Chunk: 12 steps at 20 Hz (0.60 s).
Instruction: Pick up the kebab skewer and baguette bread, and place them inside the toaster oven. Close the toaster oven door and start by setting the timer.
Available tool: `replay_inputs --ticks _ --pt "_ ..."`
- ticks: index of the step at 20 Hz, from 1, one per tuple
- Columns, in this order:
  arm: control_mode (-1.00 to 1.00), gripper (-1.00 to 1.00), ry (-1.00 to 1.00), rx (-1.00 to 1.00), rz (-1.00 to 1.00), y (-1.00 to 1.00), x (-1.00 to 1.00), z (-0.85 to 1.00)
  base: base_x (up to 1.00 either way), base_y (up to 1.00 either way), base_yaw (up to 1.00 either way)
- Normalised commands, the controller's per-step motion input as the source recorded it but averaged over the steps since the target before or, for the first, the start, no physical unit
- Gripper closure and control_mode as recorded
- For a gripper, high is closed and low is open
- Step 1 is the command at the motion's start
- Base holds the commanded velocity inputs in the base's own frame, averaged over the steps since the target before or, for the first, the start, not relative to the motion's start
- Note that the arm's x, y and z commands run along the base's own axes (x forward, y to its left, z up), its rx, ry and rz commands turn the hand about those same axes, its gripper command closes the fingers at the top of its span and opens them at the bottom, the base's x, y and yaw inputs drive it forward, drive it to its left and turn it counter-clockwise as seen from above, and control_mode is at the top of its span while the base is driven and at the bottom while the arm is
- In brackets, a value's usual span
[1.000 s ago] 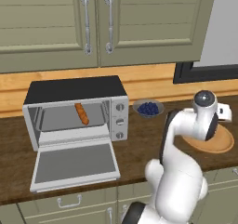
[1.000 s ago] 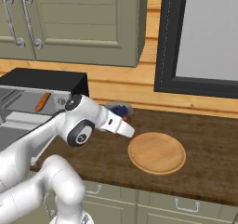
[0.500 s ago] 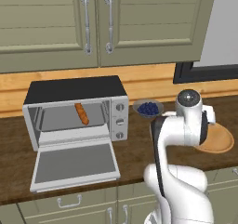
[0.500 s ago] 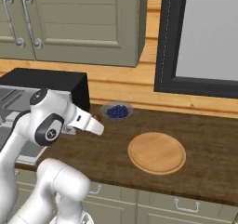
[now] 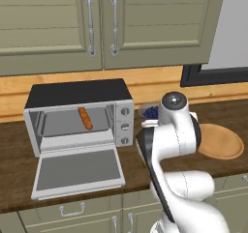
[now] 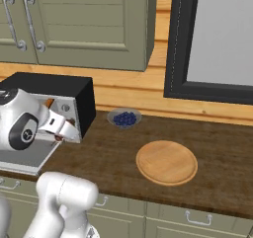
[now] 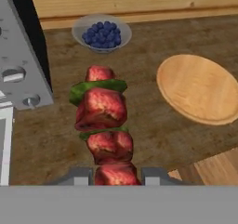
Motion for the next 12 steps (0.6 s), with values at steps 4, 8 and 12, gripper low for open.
replay_inputs --ticks 4,8,12 --pt "-1.0 1.0 0.0 0.05 0.12 0.98 -0.13 -0.12 0.0 0.0 0.0" --pt "-1.0 1.0 0.0 0.01 0.14 0.93 -0.06 -0.18 0.0 0.0 0.0" --pt "-1.0 1.0 -0.01 0.01 0.14 0.82 -0.04 -0.27 0.0 0.0 0.0"
